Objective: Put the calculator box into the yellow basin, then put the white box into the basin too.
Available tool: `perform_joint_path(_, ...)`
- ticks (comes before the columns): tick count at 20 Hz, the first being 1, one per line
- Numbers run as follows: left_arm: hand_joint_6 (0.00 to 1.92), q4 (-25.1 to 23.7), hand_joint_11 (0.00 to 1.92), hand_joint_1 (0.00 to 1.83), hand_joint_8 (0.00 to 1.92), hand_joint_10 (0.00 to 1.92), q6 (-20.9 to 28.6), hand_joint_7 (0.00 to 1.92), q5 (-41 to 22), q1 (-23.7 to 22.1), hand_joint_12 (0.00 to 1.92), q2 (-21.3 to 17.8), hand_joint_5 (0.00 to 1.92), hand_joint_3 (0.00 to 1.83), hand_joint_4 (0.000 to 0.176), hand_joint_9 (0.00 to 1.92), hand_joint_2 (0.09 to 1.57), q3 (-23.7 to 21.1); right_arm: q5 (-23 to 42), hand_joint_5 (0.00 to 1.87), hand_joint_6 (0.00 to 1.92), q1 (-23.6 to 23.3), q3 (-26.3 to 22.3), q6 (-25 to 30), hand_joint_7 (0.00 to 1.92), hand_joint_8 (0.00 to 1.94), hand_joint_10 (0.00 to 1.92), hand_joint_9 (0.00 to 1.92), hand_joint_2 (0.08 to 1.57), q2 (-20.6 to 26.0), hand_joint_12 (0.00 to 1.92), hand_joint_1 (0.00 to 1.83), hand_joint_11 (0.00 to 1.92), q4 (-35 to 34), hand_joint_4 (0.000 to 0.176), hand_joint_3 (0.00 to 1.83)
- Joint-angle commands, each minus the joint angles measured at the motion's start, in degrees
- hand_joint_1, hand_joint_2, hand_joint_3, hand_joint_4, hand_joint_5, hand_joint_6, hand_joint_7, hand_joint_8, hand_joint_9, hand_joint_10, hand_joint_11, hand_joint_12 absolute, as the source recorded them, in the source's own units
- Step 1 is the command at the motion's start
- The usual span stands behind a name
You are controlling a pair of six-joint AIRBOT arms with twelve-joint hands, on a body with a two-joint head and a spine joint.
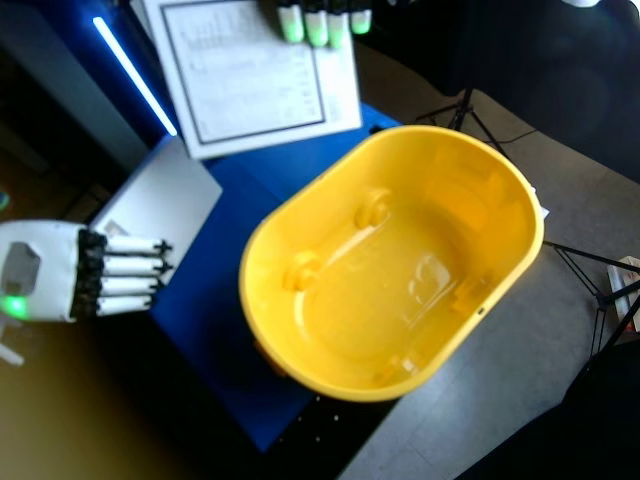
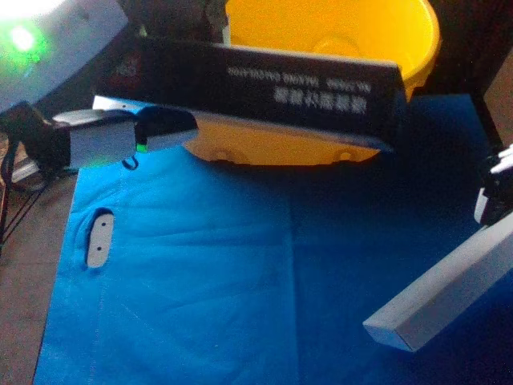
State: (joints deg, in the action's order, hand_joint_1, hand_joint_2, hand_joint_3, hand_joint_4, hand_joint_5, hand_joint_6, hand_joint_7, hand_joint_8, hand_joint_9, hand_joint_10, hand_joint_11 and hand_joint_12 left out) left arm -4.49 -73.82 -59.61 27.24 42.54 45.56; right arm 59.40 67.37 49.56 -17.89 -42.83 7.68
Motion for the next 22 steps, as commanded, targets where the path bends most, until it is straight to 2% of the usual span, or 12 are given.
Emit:
perform_joint_path(1,1.2,0.8,0.96,1.19,1.14,0.76,-1.6,0.93,-8.9,-0.9,1.31,0.1,0.81,0.0,0.0,1.05,1.18,0.1,6.4,0.89,0.84,-0.5,0.5,0.3,0.73,1.47,1.54,0.79,1.19,0.2,1.67,1.36,0.98,-1.8,0.0,0.0)
perform_joint_path(2,1.19,2.1,0.96,1.2,1.15,0.75,-3.6,0.93,-8.5,-1.3,1.31,0.9,0.81,0.0,0.0,1.06,1.18,0.9,6.2,0.89,0.83,-0.5,0.7,0.3,0.74,1.46,1.54,0.79,1.19,-0.1,1.67,1.36,0.99,-1.8,0.0,0.0)
perform_joint_path(3,1.18,1.9,0.96,1.35,1.07,1.2,-3.9,0.92,-7.5,-2.7,1.32,2.2,0.75,0.0,0.0,0.98,1.15,2.3,6.1,0.91,0.82,-0.5,0.9,0.3,0.78,1.4,1.48,0.83,1.17,-0.3,1.62,1.37,0.99,-1.8,0.0,0.0)
perform_joint_path(5,1.2,2.9,0.96,1.19,1.14,0.78,-7.3,0.93,-5.8,-4.5,1.31,4.0,0.81,0.0,0.0,1.05,1.18,3.3,6.1,0.91,0.85,-0.5,1.5,0.3,0.77,1.42,1.48,0.82,1.18,-1.0,1.64,1.37,0.97,-1.6,0.0,0.0)
perform_joint_path(8,1.2,5.6,0.96,1.19,1.15,0.76,-12.7,0.93,-7.2,-4.6,1.3,5.2,0.81,0.0,0.0,1.05,1.18,3.6,5.6,0.94,0.77,-0.5,1.9,0.3,0.8,1.4,1.46,0.84,1.16,-1.7,1.64,1.37,0.97,-1.6,0.0,0.0)
perform_joint_path(9,1.21,6.2,0.96,1.33,1.15,1.16,-14.5,0.87,-7.3,-4.9,1.31,6.0,0.72,0.0,0.0,0.96,1.17,4.1,5.3,0.94,0.78,-0.7,2.0,0.3,0.79,1.4,1.46,0.83,1.17,-1.9,1.62,1.37,0.97,-1.5,0.0,0.0)
perform_joint_path(11,1.2,8.7,0.96,1.19,1.14,0.76,-19.0,0.93,-4.6,-6.6,1.31,8.3,0.81,0.0,0.0,1.05,1.18,5.8,4.1,1.01,0.73,-1.9,2.4,0.3,0.85,1.49,1.45,1.04,1.15,-2.4,1.64,1.26,1.04,-0.7,0.0,0.0)
perform_joint_path(13,1.18,9.0,0.96,1.36,1.08,1.22,-18.8,0.91,4.0,-13.0,1.32,11.0,0.74,0.0,0.0,0.97,1.15,8.5,4.2,1.0,0.72,-2.2,2.4,0.3,0.82,1.53,1.55,1.03,1.16,-2.4,1.72,1.25,1.03,-0.4,0.0,0.0)
perform_joint_path(14,1.2,9.4,0.96,1.23,1.12,0.95,-18.8,0.93,6.3,-14.3,1.32,11.4,0.79,0.0,0.0,1.0,1.17,9.0,4.3,0.99,0.72,-2.2,2.4,0.3,0.82,1.54,1.57,1.03,1.17,-2.5,1.73,1.25,1.05,-0.1,0.0,0.0)
perform_joint_path(16,1.22,11.7,0.7,1.46,1.24,1.25,-18.7,0.74,9.9,-16.0,1.63,13.6,0.75,0.01,0.0,0.85,1.18,12.0,4.3,1.0,0.72,-2.7,2.4,0.3,0.82,1.54,1.58,1.06,1.17,-2.7,1.73,1.26,1.09,0.1,0.0,0.0)
perform_joint_path(19,1.01,14.9,0.94,1.37,1.15,1.33,-18.6,0.88,15.3,-17.0,1.44,18.2,0.82,0.0,0.0,0.94,1.15,16.9,4.3,1.0,0.74,-2.8,2.8,0.3,0.85,1.5,1.54,1.08,1.16,-2.7,1.71,1.26,1.09,0.2,0.0,0.0)
perform_joint_path(22,1.1,17.8,0.83,1.37,1.11,1.34,-18.6,0.89,21.9,-19.6,1.38,22.3,0.79,0.0,0.0,0.9,1.16,21.9,4.3,0.86,0.83,-3.0,2.8,0.3,0.71,1.54,1.58,0.82,1.21,-2.7,1.67,1.33,1.0,0.4,0.0,0.0)
